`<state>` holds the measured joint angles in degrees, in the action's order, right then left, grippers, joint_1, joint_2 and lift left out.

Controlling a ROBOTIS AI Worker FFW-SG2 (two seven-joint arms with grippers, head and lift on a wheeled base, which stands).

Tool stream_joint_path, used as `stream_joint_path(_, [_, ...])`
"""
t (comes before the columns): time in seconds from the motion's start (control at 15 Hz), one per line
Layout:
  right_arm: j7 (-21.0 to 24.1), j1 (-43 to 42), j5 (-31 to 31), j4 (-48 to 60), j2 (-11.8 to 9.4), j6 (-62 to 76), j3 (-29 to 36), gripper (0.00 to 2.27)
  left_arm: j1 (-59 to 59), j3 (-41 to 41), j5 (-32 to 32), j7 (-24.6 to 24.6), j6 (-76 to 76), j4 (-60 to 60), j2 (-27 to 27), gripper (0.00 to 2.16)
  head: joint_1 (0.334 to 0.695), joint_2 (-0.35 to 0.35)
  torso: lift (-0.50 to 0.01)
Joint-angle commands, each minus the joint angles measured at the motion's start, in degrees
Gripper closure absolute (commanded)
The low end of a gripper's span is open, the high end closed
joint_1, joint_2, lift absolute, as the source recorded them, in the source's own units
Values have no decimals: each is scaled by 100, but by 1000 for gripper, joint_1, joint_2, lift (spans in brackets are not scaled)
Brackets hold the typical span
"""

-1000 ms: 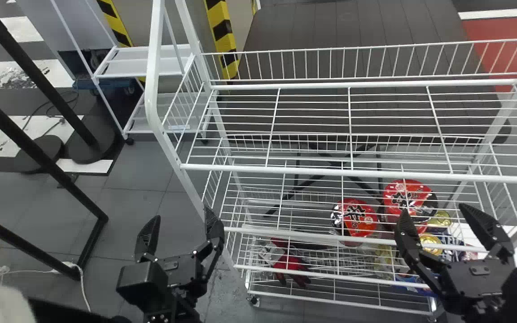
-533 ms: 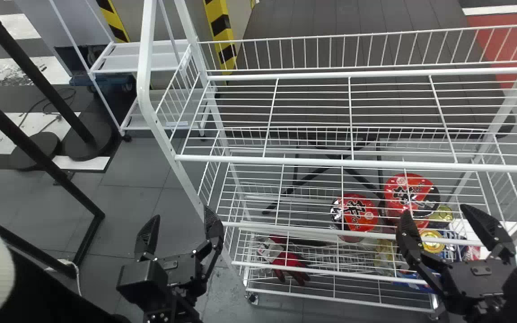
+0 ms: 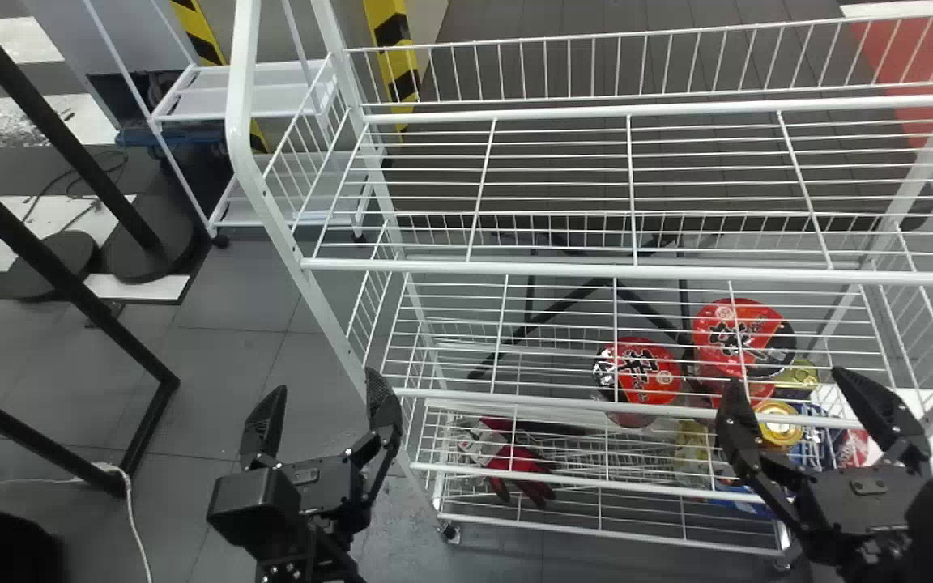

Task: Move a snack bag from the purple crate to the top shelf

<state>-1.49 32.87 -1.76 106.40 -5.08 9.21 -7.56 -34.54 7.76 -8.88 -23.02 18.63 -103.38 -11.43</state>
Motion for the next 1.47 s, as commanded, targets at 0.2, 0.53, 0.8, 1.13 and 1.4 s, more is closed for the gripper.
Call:
stream_joint_path(0.2, [26,0,-9,4,-20,-109,-9,137,-9,-20,0,-10,-31,-33,-9,100,695,173,-164])
stream_joint_path(0.53, [26,-26,0,-31,7,-109,0,134,-9,-29,-26,-1,-31,-7,-9,100,695,174,-184])
stream_joint_path(0.8, [35,-105,-9,-119,-2,-109,0,130,0,-38,-26,-1,-31,20,0,100,695,177,-200])
stream_joint_path(1.13, [44,-167,0,-225,-29,-56,-18,127,0,-47,-26,-1,-31,29,9,100,695,175,-220])
stream_joint_path(1.4, [44,-202,9,-251,-29,-39,-35,124,0,-47,-26,-27,-13,29,18,100,695,176,-236])
